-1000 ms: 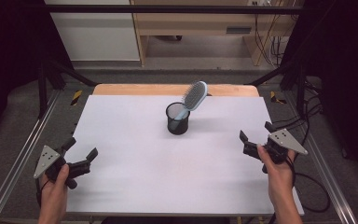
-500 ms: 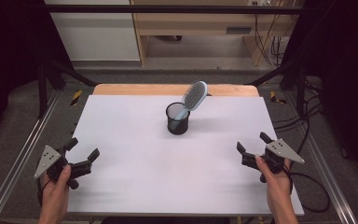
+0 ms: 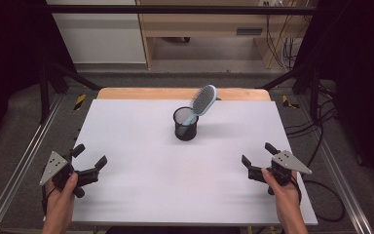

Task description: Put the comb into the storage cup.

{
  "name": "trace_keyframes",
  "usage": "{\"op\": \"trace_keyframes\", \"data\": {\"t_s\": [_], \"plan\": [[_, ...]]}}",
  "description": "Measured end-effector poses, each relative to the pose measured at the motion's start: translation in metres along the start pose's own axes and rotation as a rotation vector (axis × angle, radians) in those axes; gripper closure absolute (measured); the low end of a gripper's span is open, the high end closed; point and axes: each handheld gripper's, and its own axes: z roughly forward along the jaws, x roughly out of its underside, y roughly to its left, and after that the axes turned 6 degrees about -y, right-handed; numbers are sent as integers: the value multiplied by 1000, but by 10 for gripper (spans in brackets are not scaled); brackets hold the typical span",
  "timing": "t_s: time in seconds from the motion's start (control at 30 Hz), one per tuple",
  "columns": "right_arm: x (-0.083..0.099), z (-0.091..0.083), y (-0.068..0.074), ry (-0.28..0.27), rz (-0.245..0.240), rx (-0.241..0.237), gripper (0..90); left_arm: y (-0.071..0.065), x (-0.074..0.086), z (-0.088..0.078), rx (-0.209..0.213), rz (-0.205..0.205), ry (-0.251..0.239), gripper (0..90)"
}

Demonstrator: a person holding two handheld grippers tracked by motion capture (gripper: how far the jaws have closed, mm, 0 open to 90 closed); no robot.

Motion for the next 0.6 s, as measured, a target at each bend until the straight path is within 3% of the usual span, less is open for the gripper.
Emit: {"op": "trace_keyframes", "data": {"t_s": [0.6], "plan": [[6, 5, 16, 17, -18, -86, 33, -5, 0, 3, 14, -2, 13, 13]]}}
